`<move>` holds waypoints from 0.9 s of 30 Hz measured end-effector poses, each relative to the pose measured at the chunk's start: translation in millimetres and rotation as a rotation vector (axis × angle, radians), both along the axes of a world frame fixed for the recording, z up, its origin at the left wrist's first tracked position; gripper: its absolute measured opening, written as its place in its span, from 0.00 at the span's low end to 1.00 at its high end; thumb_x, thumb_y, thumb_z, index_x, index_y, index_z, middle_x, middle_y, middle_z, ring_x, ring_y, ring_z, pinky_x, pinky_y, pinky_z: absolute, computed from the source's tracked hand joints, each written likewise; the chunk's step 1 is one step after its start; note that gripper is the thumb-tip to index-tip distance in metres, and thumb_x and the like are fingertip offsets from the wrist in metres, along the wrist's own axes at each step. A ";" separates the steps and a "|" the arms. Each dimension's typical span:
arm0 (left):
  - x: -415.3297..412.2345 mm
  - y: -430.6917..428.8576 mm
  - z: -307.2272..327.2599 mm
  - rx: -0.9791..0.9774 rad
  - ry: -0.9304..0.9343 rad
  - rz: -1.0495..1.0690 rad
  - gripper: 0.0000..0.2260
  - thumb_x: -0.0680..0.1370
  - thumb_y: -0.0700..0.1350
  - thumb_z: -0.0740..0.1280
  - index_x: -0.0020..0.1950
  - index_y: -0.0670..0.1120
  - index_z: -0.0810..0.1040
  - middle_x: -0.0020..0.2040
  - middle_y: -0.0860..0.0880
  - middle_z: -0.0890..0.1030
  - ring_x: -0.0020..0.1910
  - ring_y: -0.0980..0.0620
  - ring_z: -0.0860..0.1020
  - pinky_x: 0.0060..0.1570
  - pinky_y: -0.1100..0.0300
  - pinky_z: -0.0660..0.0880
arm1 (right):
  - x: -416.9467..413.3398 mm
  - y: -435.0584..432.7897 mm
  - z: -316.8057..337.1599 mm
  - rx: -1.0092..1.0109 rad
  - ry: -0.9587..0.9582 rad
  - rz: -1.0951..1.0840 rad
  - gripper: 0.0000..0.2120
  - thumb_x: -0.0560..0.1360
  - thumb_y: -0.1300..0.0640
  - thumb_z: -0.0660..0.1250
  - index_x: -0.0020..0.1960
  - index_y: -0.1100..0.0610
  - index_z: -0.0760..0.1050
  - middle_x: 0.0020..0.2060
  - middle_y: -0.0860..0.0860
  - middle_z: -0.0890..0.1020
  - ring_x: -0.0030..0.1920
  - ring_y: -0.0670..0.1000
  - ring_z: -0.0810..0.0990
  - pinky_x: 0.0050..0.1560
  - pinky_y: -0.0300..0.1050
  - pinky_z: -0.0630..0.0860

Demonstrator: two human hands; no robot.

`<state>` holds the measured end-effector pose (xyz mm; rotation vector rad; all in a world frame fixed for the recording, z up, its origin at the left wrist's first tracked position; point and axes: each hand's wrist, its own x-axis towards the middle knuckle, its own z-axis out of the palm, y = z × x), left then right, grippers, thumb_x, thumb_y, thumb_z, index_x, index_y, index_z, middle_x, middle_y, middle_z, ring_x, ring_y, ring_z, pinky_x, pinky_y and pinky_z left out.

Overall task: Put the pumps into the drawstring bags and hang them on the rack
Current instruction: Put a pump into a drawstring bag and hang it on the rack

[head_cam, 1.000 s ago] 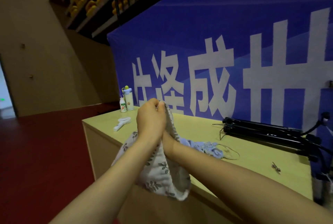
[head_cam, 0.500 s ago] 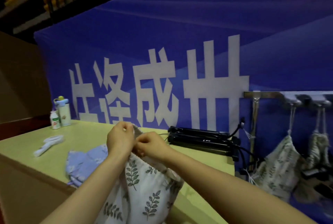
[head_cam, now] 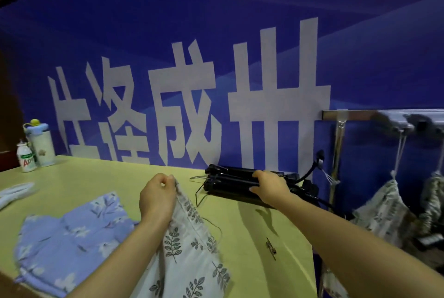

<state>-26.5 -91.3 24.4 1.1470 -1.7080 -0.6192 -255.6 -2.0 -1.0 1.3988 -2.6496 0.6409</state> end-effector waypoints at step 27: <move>16.7 -19.2 -25.1 0.062 0.052 0.008 0.12 0.81 0.46 0.57 0.39 0.45 0.71 0.34 0.43 0.72 0.37 0.42 0.71 0.37 0.56 0.64 | -0.9 11.8 -7.9 -0.137 0.363 0.066 0.26 0.77 0.50 0.64 0.72 0.50 0.60 0.58 0.51 0.78 0.57 0.53 0.76 0.62 0.49 0.69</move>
